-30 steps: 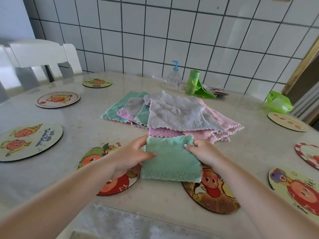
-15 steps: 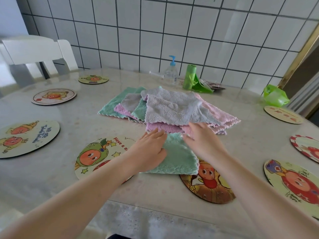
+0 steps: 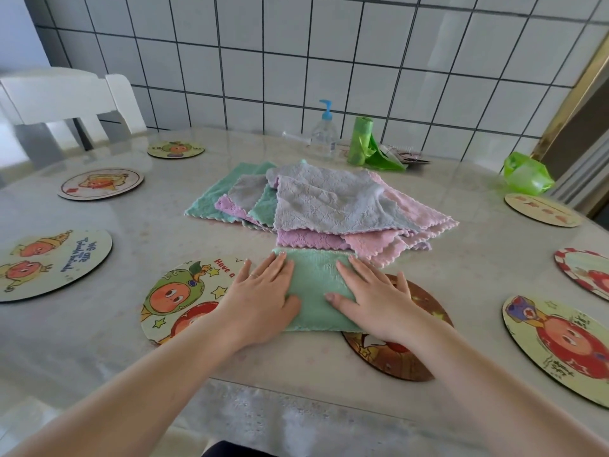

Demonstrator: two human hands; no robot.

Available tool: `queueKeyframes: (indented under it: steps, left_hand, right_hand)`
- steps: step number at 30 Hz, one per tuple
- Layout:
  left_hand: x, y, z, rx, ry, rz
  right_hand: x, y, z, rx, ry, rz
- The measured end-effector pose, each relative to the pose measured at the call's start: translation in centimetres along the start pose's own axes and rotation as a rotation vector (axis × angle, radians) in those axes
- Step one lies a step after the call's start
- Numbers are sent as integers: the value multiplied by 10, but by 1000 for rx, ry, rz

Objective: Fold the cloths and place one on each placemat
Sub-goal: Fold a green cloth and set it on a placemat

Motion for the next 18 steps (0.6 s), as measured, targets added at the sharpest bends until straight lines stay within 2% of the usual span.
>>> queueKeyframes:
  steps: [3, 8, 10, 13, 18]
  left_hand:
    - [0, -7, 7, 0, -11, 32]
    - [-3, -35, 23, -36, 121, 185]
    - [-3, -39, 26, -6, 139, 238]
    - [-3, -35, 25, 59, 166, 236]
    - [-3, -27, 19, 68, 149, 249]
  right_hand:
    - [-1, 12, 5, 20, 10, -49]
    - [-2, 32, 20, -32, 235, -189]
    - [-2, 31, 25, -81, 276, -224]
    - [-2, 21, 28, -115, 267, -234]
    - [-2, 7, 24, -140, 211, -242]
Point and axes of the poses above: each hand's wrist, its own z-axis away from the middle knuckle, its own x-axis out of the palm, y = z × x, the point moved 2 cm from there along -z, towards the middle knuckle, and after that the axes turned 14 degrees about -y, right-handed, at the moved point
